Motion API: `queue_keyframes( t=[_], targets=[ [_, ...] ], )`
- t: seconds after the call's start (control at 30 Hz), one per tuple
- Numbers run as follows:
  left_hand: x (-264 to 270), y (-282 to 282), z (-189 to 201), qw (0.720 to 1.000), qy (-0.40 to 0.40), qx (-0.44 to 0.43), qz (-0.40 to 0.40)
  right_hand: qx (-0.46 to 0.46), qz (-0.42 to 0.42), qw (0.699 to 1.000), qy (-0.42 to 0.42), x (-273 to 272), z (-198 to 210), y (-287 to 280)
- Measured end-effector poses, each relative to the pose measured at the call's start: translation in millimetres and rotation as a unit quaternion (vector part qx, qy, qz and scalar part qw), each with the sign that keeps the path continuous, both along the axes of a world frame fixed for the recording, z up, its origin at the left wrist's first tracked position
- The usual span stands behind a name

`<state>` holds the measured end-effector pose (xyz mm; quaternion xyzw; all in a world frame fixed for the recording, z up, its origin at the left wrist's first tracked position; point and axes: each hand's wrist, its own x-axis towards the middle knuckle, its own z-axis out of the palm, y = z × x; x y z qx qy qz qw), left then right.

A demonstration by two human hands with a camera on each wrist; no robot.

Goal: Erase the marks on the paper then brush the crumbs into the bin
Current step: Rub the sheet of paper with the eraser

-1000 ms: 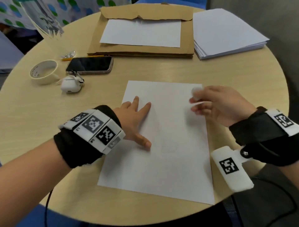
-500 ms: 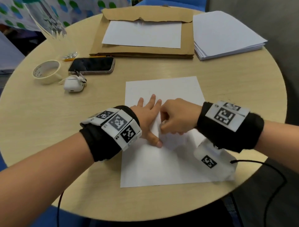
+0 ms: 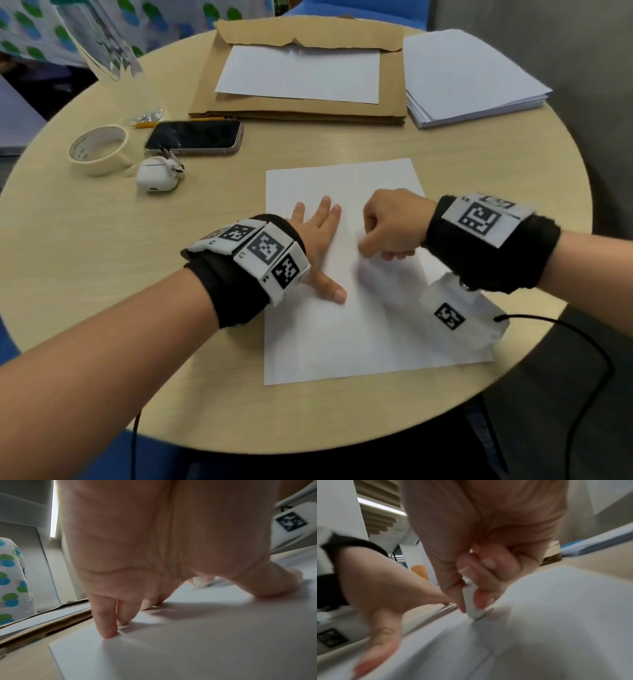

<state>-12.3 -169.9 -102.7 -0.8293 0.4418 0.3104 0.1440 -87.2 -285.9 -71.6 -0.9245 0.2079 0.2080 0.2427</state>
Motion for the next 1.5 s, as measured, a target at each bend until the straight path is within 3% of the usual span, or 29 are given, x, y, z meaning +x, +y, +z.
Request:
queue_keyframes(
  t=[0.27, 0.43, 0.5, 0.67, 0.87, 1.17, 1.33, 1.4, 1.5],
  targets=[
    [-6, 0, 7, 1.000, -0.003, -0.022, -0.007, 0.012, 0.023, 0.999, -0.027, 4, -7, 24],
    [-1, 1, -1, 1.000, -0.004, -0.008, 0.008, -0.072, -0.030, 0.997, -0.017, -10, 3, -21],
    [-2, -1, -1, 1.000, -0.004, -0.010, 0.007, -0.090, -0.022, 0.995, -0.028, -10, 4, -14],
    [-3, 0, 0, 1.000, -0.005, -0.029, 0.004, -0.015, 0.046, 0.998, -0.049, 1, -11, 29],
    [-3, -1, -7, 1.000, -0.019, -0.017, 0.006, 0.011, -0.029, 0.999, -0.021, -12, -3, -16],
    [0, -3, -7, 1.000, -0.021, -0.015, 0.006, 0.058, 0.005, 0.996, -0.069, -1, -12, -7],
    [0, -5, -6, 1.000, -0.012, -0.006, 0.010, 0.059, 0.105, 0.992, 0.035, -18, -7, 3],
    [0, -5, -7, 1.000, -0.014, -0.006, 0.009, 0.061, 0.099, 0.992, 0.043, -9, -4, -1],
    [0, -5, -8, 1.000, -0.020, -0.007, 0.005, 0.058, 0.032, 0.998, -0.016, 8, -3, -12]
  ],
)
